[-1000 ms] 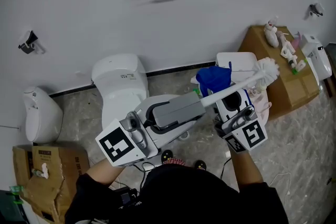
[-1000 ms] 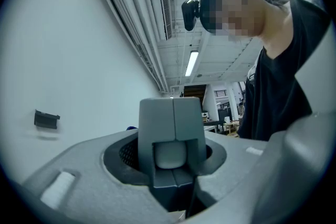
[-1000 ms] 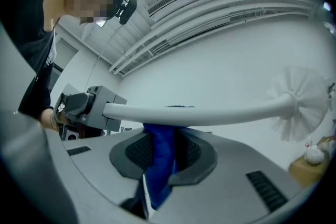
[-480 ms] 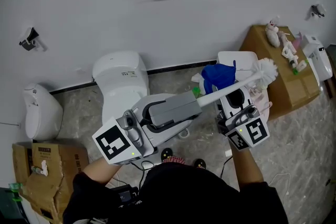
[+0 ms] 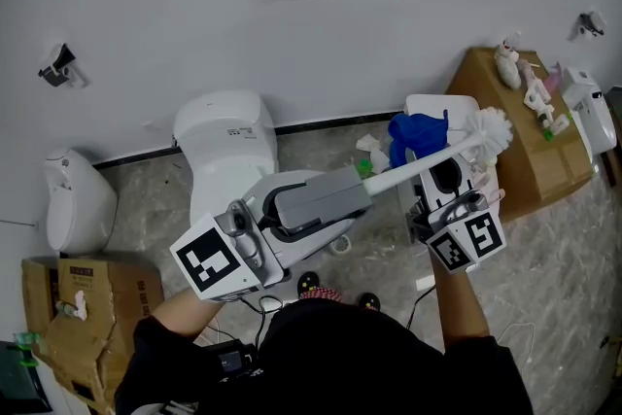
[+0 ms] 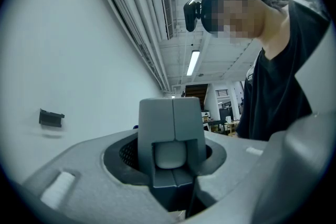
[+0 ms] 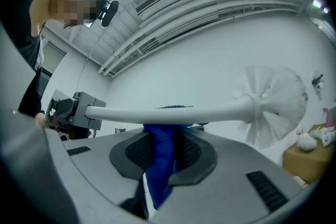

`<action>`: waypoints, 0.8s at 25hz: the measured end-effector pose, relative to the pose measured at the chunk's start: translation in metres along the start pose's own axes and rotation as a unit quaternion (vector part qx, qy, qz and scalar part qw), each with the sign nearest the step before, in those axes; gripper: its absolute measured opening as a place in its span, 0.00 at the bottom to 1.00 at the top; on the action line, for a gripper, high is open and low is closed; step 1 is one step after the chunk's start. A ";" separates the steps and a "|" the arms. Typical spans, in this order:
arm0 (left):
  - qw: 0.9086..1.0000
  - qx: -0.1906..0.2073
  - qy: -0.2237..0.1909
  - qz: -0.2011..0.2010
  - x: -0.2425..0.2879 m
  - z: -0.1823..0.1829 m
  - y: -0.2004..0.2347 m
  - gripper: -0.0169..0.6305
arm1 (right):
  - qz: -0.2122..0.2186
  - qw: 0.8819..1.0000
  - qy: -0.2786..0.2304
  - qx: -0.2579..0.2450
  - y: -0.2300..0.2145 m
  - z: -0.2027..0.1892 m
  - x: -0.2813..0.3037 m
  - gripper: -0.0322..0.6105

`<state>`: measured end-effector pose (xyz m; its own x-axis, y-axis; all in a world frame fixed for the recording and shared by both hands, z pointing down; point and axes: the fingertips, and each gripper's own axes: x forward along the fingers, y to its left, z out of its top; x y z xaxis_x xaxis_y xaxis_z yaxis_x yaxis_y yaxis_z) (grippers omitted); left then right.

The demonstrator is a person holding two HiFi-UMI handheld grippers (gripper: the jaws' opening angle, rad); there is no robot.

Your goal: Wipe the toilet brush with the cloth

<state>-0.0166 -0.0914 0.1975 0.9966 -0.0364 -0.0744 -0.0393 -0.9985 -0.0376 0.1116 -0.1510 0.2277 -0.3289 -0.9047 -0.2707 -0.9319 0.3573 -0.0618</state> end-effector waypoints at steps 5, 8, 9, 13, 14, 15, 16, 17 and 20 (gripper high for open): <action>1.000 -0.001 -0.002 -0.002 -0.001 -0.001 -0.002 0.31 | -0.020 1.000 -0.005 0.007 -0.011 0.001 -0.006 0.17; 1.000 0.003 -0.002 -0.004 -0.001 -0.001 -0.003 0.30 | -0.030 1.000 -0.005 0.008 -0.017 0.001 -0.010 0.17; 1.000 0.006 -0.002 -0.005 -0.001 0.000 -0.003 0.30 | -0.032 0.999 -0.006 0.010 -0.019 0.001 -0.011 0.17; 1.000 0.014 0.001 -0.008 0.000 0.000 -0.001 0.30 | -0.042 0.999 -0.006 0.013 -0.026 0.002 -0.011 0.17; 1.000 0.015 0.001 -0.008 0.000 0.000 -0.002 0.30 | -0.043 0.999 -0.007 0.013 -0.027 0.002 -0.012 0.17; 1.000 0.016 0.001 -0.008 -0.001 0.000 -0.005 0.30 | -0.043 0.999 -0.008 0.013 -0.026 0.003 -0.014 0.17; 1.000 0.019 0.001 -0.009 -0.002 0.000 -0.008 0.30 | -0.042 0.999 -0.008 0.013 -0.024 0.003 -0.017 0.17; 1.000 0.021 0.000 -0.009 -0.002 0.000 -0.011 0.30 | -0.040 0.999 -0.007 0.012 -0.022 0.003 -0.020 0.17; 1.000 0.024 0.001 -0.008 -0.005 0.000 -0.015 0.30 | -0.034 0.999 -0.001 0.014 -0.017 0.000 -0.023 0.17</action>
<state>-0.0211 -0.0760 0.1989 0.9973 -0.0202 -0.0711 -0.0263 -0.9959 -0.0860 0.1348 -0.1364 0.2349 -0.2642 -0.9265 -0.2678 -0.9476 0.3011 -0.1070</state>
